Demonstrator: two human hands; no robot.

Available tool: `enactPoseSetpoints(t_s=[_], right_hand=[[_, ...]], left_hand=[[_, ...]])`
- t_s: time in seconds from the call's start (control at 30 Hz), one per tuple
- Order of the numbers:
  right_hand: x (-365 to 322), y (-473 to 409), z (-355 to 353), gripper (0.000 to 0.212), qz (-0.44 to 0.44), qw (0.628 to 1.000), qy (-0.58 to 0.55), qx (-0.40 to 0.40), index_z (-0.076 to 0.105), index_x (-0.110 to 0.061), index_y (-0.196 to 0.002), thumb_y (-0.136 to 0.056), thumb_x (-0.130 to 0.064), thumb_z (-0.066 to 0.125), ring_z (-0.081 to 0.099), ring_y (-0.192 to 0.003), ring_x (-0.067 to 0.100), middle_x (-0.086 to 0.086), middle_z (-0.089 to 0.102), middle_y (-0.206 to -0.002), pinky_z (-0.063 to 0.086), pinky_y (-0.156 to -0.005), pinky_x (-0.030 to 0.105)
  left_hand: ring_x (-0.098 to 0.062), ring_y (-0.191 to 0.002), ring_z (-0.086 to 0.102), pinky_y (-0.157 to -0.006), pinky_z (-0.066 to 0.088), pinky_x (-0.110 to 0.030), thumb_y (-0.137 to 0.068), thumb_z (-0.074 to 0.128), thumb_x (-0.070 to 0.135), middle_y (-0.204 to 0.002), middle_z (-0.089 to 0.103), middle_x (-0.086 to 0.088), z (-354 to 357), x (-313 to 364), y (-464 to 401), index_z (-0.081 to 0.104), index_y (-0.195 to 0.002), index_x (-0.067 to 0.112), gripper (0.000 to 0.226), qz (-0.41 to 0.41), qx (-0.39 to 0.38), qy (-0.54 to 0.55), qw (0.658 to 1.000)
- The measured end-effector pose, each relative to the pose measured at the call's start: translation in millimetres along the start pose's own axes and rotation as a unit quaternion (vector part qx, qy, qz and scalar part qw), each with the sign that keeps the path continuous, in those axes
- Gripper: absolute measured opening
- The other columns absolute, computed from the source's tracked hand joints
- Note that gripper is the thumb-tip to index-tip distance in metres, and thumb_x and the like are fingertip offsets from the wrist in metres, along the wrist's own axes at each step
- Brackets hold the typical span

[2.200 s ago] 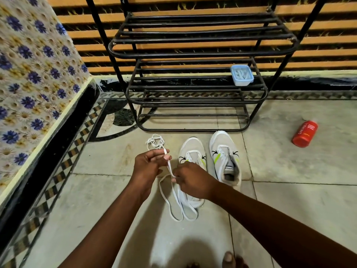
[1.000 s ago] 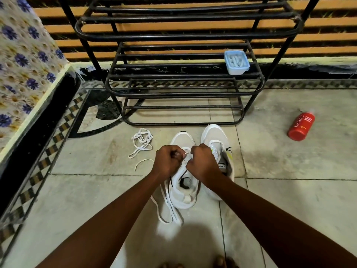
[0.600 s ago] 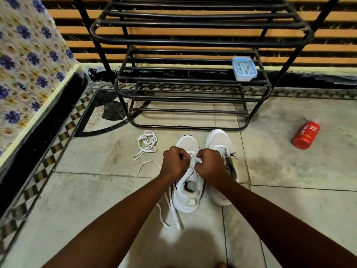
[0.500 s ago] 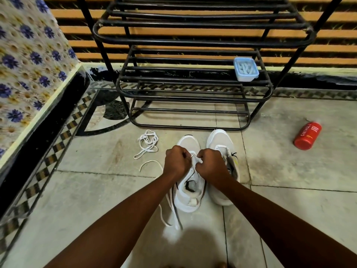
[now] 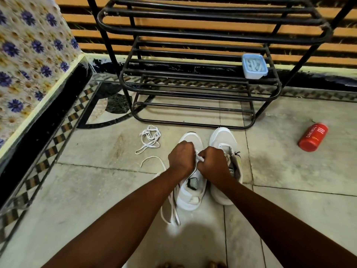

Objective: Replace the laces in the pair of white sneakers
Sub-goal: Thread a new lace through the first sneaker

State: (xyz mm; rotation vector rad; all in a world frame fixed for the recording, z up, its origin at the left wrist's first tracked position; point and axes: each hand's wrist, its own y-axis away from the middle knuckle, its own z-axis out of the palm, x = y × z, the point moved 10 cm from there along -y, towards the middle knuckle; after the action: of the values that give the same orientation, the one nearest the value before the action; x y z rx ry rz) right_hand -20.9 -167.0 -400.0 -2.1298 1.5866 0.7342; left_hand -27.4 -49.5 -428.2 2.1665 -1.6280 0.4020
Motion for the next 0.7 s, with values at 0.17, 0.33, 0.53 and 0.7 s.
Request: enactPoseSetpoints(t_s=[0.17,0.33,0.53,0.7], right_hand=[[9.5,-3.8,2.4,0.019,0.008,1.0,0.0,-0.001,0.058,-0.019,-0.059,-0.065,-0.036,0.053,0.051,-0.064,0.026,-0.004,0.051,-0.056,0.036,-0.064,0.031],[20.6,-3.5,-0.6,0.051,0.054,0.998,-0.025,-0.003,0.08,-0.016,-0.098,-0.063,-0.045,0.056,0.071,-0.097,0.023,0.0,0.078,-0.097,0.054,-0.085,0.033],[19.7,-1.5,-1.0,0.05,0.069,0.997,-0.042,-0.01,0.08,-0.015,-0.096,-0.059,-0.041,0.058,0.071,-0.092,0.023,-0.001,0.078,-0.093,0.055,-0.083,0.034],[26.3,-3.4,2.4,0.039,0.09,0.995,-0.042,-0.021,0.079,-0.018,-0.093,-0.06,-0.037,0.069,0.071,-0.088,0.02,-0.006,0.075,-0.085,0.054,-0.078,0.031]], left_hand=[[-0.033,-0.105,0.065,-0.078,0.048,-0.037,-0.086,0.062,0.013,-0.115,0.067,-0.006,2.3,10.6,-5.9,0.063,-0.112,0.016,0.026,0.04,-0.012,-0.04,0.998],[-0.025,-0.085,0.068,-0.066,0.047,-0.028,-0.078,0.067,0.013,-0.086,0.071,0.005,-3.1,-2.6,1.0,0.064,-0.08,0.025,0.013,-0.011,0.012,0.03,0.999],[-0.024,-0.082,0.07,-0.07,0.055,-0.032,-0.073,0.071,0.017,-0.084,0.071,0.006,-7.2,-3.8,1.5,0.064,-0.08,0.029,0.016,-0.011,0.014,0.039,0.999],[-0.032,-0.075,0.063,-0.064,0.05,-0.04,-0.078,0.07,0.012,-0.08,0.068,-0.002,-17.3,1.7,4.1,0.043,-0.099,0.022,0.035,0.029,0.06,0.062,0.996]])
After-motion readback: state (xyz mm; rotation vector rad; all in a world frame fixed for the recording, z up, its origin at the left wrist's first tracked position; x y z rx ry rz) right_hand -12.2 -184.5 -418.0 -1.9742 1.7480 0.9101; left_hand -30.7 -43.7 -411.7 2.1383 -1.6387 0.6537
